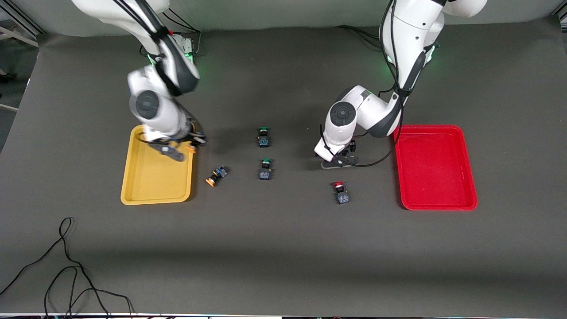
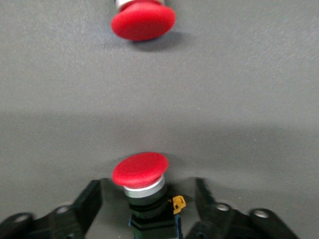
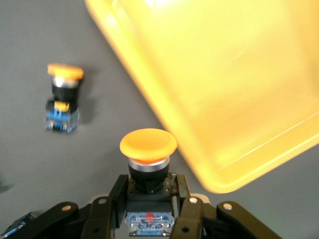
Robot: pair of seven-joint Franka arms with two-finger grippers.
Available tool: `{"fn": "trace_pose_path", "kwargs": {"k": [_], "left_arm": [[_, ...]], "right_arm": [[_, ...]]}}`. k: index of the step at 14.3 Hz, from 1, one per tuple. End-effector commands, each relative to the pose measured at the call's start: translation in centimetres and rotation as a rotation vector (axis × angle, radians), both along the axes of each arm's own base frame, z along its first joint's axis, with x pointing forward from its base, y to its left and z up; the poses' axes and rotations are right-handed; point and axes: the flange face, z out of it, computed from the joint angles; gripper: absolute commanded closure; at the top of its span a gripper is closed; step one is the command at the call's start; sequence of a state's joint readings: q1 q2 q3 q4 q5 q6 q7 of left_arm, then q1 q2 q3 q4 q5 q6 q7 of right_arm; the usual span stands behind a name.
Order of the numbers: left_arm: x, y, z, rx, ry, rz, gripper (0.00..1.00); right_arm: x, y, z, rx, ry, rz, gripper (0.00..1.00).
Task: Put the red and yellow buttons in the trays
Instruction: 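Lift the red button with the left gripper while the right gripper drops the orange, then move the left gripper to the red tray while the right gripper grasps orange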
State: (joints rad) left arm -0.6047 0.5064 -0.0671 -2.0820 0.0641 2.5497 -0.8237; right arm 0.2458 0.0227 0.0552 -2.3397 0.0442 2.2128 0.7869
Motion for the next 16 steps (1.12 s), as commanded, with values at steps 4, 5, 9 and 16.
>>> {"fn": "trace_pose_path", "kwargs": {"k": [4, 5, 9, 16], "left_arm": [[0.6, -0.2, 5.0, 0.022, 0.005, 0.059, 1.0], [1.3, 0.2, 7.1, 0.038, 0.016, 0.063, 1.0], [4.9, 4.4, 17.5, 0.101, 0.136, 0.047, 1.0], [9.7, 26.0, 20.5, 0.008, 0.259, -0.103, 1.0]], "right_arm": [[-0.7, -14.1, -8.6, 0.043, 0.13, -0.016, 0.94], [-0.8, -14.5, -9.8, 0.037, 0.145, -0.017, 0.93], [-0.7, -14.6, -11.8, 0.066, 0.134, -0.064, 0.7], [5.5, -9.8, -2.6, 0.095, 0.059, -0.109, 0.0]]}}
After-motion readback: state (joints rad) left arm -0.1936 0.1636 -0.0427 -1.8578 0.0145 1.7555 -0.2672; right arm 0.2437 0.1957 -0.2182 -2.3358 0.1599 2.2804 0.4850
